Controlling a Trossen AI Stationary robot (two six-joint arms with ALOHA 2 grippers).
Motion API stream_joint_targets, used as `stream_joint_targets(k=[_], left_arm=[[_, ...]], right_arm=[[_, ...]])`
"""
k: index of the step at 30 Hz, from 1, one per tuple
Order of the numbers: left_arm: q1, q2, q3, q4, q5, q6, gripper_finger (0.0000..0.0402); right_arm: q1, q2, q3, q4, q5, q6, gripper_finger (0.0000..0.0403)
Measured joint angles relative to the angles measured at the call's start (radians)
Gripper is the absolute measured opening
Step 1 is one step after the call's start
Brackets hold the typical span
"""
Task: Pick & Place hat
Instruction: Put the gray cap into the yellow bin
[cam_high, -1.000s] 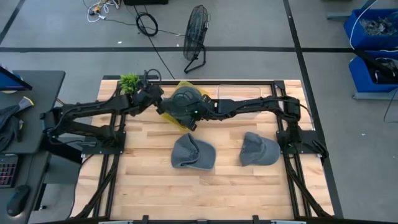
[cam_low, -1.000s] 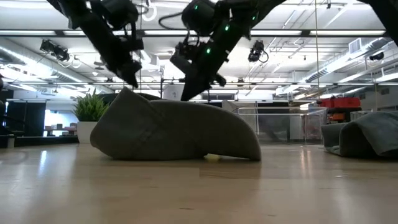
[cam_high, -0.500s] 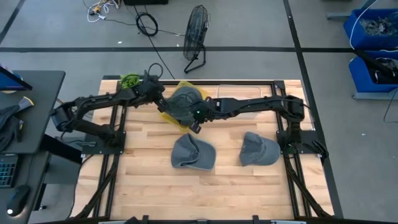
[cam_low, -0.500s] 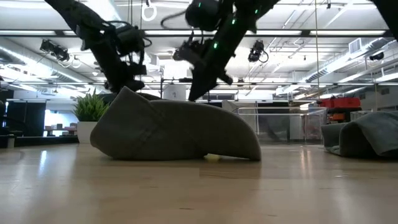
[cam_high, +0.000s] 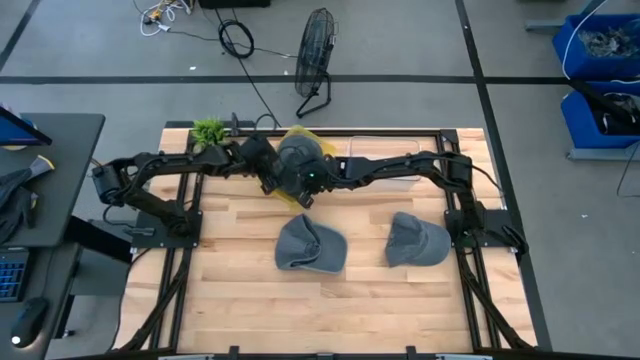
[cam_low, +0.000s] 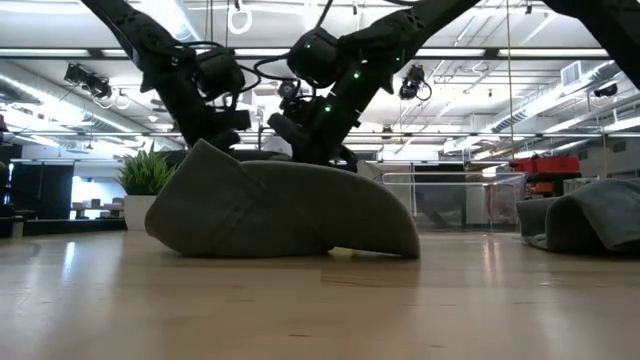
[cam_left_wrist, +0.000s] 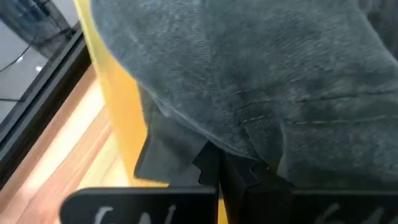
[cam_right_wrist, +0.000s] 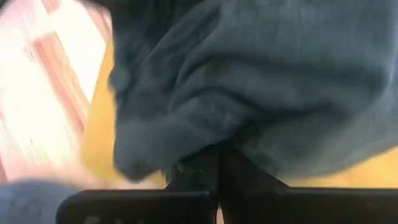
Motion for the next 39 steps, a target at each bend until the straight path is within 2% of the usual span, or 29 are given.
stream_joint_targets(k=[5, 12, 16, 22, 28, 31, 36, 39], left_arm=[[0.017, 0.050, 0.000, 0.007, 0.014, 0.003, 0.0002], [0.068, 0.193, 0.007, 0.024, 0.030, 0.005, 0.0002], [0.073, 0.203, 0.008, 0.021, 0.032, 0.012, 0.0002], [0.029, 0.040, 0.020, -0.081, -0.001, -0.013, 0.0002], [-0.045, -0.153, 0.091, -0.234, -0.126, -0.007, 0.0002], [-0.073, -0.220, 0.113, -0.254, -0.141, -0.002, 0.0002], [-0.100, -0.243, 0.118, -0.203, -0.140, -0.002, 0.0002], [-0.091, -0.200, 0.119, -0.172, -0.141, -0.003, 0.0002]], right_arm=[[-0.015, 0.000, 0.000, 0.009, -0.034, 0.011, 0.0000], [-0.013, 0.008, 0.002, 0.009, -0.035, 0.018, 0.0000], [-0.014, 0.033, 0.006, -0.007, -0.064, 0.031, 0.0000], [-0.020, 0.039, 0.004, -0.018, -0.083, 0.035, 0.0000], [-0.046, 0.050, 0.003, -0.021, -0.096, 0.091, 0.0000], [-0.051, 0.058, 0.003, -0.030, -0.100, 0.105, 0.0000], [-0.051, 0.068, 0.005, -0.030, -0.122, 0.103, 0.0000], [-0.042, 0.057, 0.003, -0.043, -0.130, 0.066, 0.0000]])
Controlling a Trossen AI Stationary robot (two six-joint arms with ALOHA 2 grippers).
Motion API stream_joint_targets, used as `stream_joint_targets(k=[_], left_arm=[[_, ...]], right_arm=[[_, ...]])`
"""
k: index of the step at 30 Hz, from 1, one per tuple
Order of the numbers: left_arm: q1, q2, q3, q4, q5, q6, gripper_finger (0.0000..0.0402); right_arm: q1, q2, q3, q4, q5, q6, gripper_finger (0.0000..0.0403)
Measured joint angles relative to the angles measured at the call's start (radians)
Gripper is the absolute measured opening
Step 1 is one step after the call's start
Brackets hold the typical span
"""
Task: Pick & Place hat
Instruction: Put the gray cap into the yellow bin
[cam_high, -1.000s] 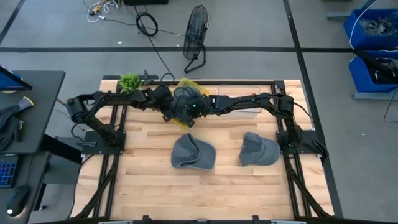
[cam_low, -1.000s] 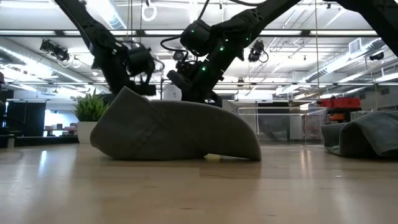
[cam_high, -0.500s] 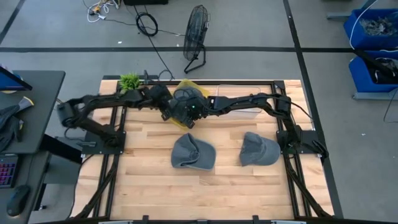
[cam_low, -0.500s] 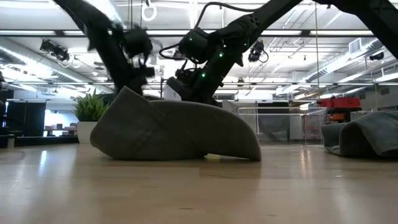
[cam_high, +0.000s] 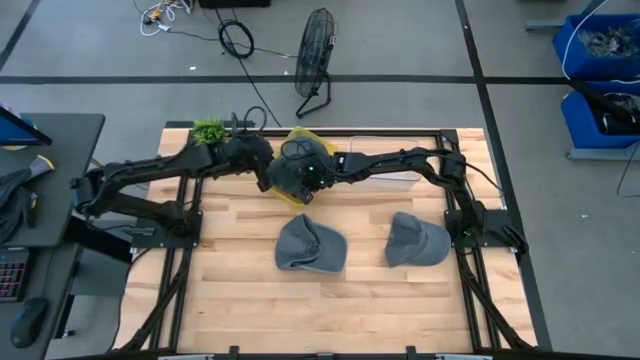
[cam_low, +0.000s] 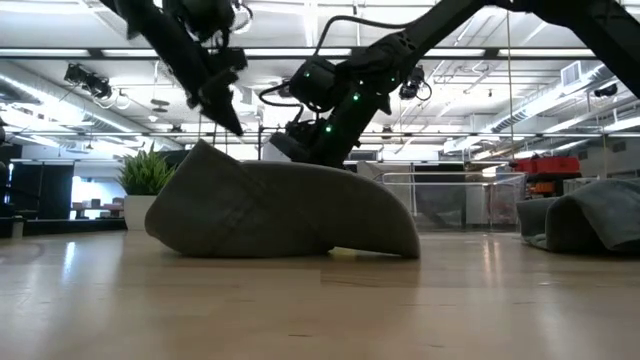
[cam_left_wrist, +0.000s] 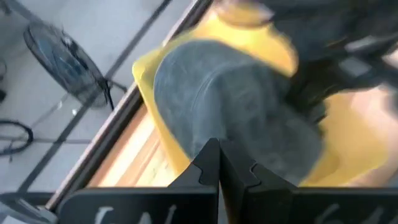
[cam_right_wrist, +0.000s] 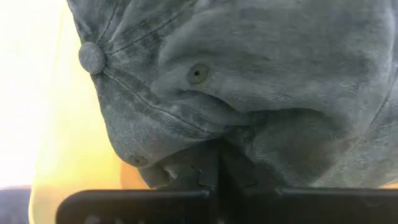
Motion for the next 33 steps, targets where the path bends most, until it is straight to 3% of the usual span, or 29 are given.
stream_joint_targets(k=[16, 24, 30, 33], left_arm=[[0.054, 0.415, 0.001, 0.074, -0.003, -0.008, 0.0002], [0.055, 0.375, -0.001, 0.052, -0.023, 0.025, 0.0002], [0.028, 0.248, -0.001, 0.017, -0.002, 0.032, 0.0002], [-0.005, 0.171, -0.001, 0.020, 0.019, 0.035, 0.0002]], right_arm=[[0.017, -0.136, -0.003, -0.093, 0.039, -0.141, 0.0006], [0.056, -0.277, -0.001, -0.288, 0.077, -0.247, 0.0004], [0.125, -0.421, -0.002, -0.613, 0.071, -0.260, 0.0012], [0.162, -0.488, -0.002, -0.780, 0.073, -0.178, 0.0019]])
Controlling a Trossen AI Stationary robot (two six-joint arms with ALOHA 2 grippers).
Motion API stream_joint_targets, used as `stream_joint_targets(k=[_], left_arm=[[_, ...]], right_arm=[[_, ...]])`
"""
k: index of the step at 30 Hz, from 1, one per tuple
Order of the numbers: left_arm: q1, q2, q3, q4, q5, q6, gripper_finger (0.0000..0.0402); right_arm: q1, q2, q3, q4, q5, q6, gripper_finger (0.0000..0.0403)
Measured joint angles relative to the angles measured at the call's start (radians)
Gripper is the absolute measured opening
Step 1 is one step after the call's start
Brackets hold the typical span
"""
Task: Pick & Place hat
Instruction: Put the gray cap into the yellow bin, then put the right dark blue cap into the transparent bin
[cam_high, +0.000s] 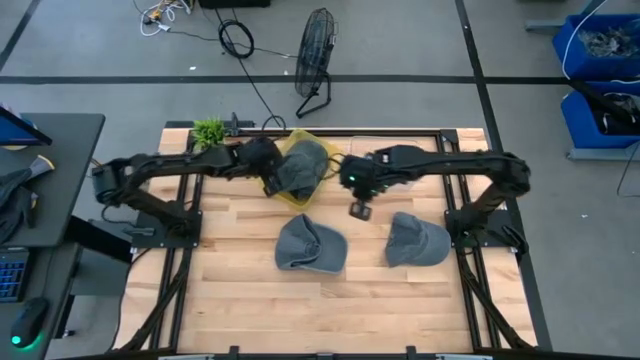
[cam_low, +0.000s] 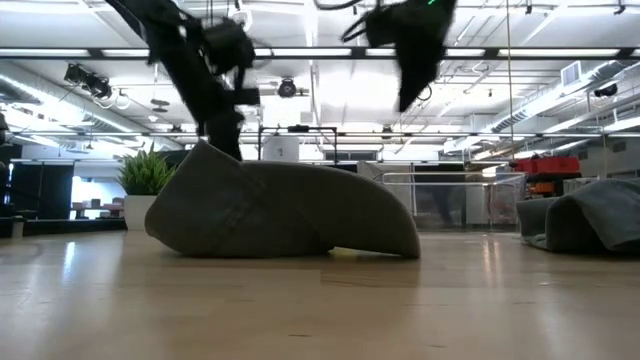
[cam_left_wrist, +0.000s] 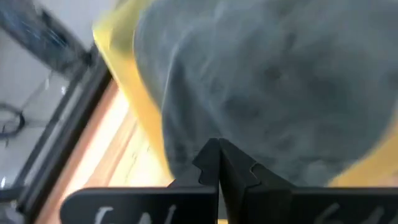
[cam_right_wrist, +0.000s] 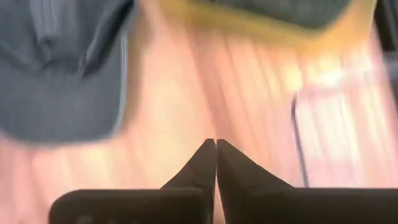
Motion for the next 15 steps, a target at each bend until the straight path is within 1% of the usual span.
stream_joint_targets(k=[4, 9, 11, 13, 15], left_arm=[[-0.034, -0.092, 0.000, 0.016, 0.001, 0.000, 0.0002], [-0.046, -0.167, 0.001, 0.014, 0.001, -0.001, 0.0002], [-0.046, -0.180, 0.000, 0.023, 0.001, -0.001, 0.0002], [-0.046, -0.186, 0.000, 0.016, 0.000, -0.001, 0.0002], [-0.046, -0.185, 0.000, 0.016, 0.000, -0.001, 0.0002]], right_arm=[[0.055, -0.057, 0.000, -0.159, -0.001, 0.151, 0.0033], [0.120, -0.049, 0.000, -0.342, -0.034, 0.318, 0.0068], [0.142, -0.035, -0.005, -0.381, -0.062, 0.382, 0.0087], [0.162, -0.034, -0.025, -0.383, -0.100, 0.440, 0.0106], [0.175, -0.034, -0.061, -0.382, -0.116, 0.507, 0.0126]])
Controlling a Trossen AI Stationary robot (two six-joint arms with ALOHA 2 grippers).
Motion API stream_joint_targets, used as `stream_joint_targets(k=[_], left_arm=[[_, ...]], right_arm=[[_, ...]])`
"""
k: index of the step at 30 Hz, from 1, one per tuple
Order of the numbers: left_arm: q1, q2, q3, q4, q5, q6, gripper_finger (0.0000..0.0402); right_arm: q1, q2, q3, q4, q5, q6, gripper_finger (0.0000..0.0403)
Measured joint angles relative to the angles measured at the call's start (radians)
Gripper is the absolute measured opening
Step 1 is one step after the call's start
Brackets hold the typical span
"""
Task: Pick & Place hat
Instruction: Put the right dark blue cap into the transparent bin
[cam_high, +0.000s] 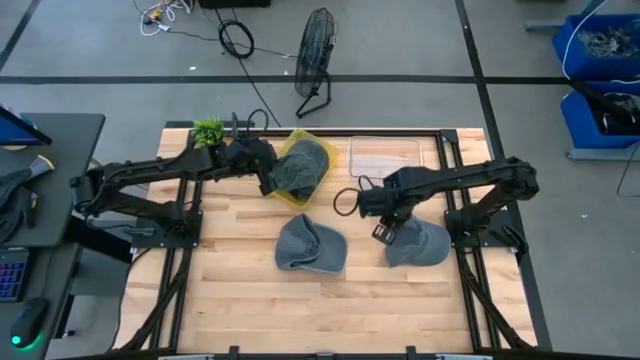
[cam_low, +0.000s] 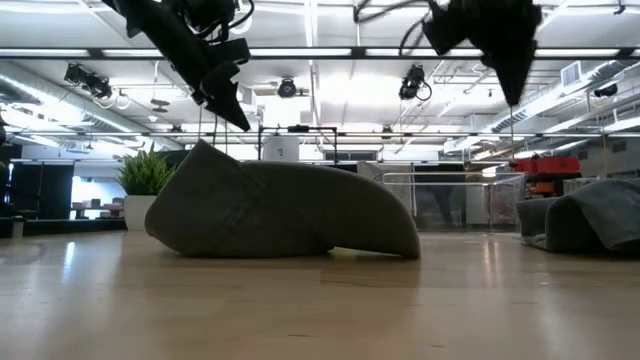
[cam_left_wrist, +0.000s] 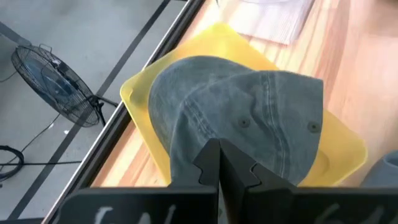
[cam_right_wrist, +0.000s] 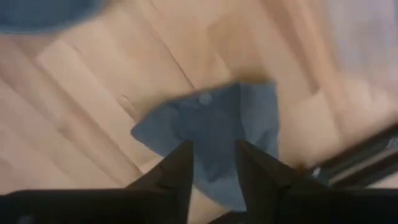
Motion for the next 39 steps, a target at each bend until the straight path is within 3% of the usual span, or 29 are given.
stream_joint_targets(k=[7, 12, 18, 23, 30, 39], left_arm=[[-0.001, 0.000, 0.000, 0.003, 0.000, 0.001, 0.0003], [-0.001, 0.000, 0.000, 0.003, -0.001, 0.002, 0.0003], [-0.001, 0.000, 0.000, 0.014, -0.001, 0.013, 0.0003], [-0.001, 0.000, 0.000, 0.034, -0.001, 0.053, 0.0003], [-0.001, 0.000, 0.000, 0.053, -0.001, 0.053, 0.0003], [-0.001, 0.000, 0.000, 0.053, -0.001, 0.053, 0.0003]], right_arm=[[0.002, 0.000, -0.197, -0.001, -0.079, 0.196, 0.0174], [0.003, 0.000, -0.358, 0.018, -0.188, 0.373, 0.0180], [0.002, 0.001, -0.495, 0.148, -0.230, 0.520, 0.0180], [0.001, 0.001, -0.519, 0.243, -0.244, 0.520, 0.0180], [0.001, 0.000, -0.498, 0.213, -0.277, 0.500, 0.0180], [-0.001, 0.000, -0.526, 0.324, -0.133, 0.494, 0.0175]])
